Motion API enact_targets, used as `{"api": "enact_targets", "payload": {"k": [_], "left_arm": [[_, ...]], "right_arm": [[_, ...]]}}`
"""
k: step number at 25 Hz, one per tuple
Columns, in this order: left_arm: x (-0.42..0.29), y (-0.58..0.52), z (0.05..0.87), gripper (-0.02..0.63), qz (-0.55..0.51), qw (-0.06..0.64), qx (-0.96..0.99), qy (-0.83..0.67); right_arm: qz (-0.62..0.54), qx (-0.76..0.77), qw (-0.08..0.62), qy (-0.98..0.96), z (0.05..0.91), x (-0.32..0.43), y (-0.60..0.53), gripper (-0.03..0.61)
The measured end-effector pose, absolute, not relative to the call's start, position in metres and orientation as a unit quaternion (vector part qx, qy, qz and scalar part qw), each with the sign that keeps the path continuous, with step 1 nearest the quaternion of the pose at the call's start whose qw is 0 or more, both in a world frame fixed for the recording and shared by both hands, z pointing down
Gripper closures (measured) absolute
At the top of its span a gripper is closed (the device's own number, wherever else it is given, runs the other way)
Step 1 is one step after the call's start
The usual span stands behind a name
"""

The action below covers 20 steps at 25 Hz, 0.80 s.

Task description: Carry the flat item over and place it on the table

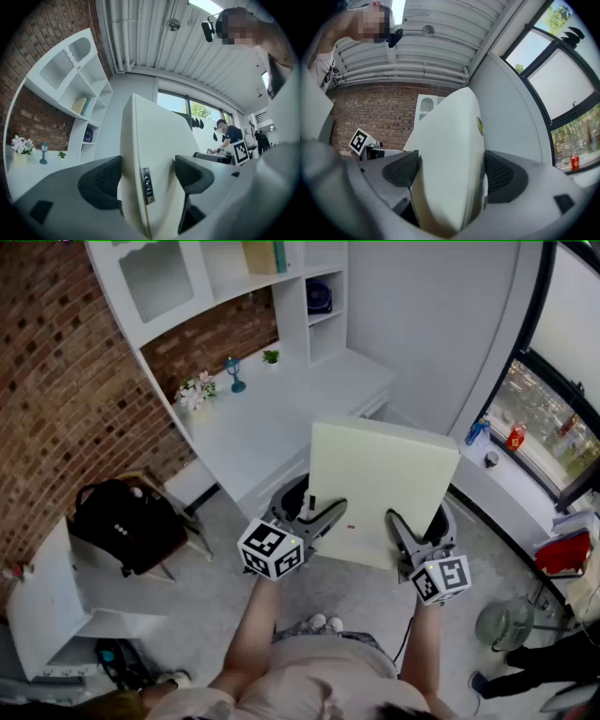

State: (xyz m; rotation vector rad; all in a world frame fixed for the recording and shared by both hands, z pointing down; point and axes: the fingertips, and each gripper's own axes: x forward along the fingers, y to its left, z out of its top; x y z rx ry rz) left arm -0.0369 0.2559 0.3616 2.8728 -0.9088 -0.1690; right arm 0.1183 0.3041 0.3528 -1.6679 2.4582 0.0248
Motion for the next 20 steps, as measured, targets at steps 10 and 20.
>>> {"api": "enact_targets", "payload": {"k": [10,20], "left_arm": [[-0.041,0.251,0.365,0.268,-0.058,0.071,0.951,-0.296],[-0.042,0.242,0.369,0.268,-0.063,0.076,0.953,-0.286]], "right_arm": [[0.006,-0.563,0.079,0.822,0.355,0.114,0.301,0.127],[0.007,-0.566,0.08,0.82,0.357,0.111,0.295,0.127]]}}
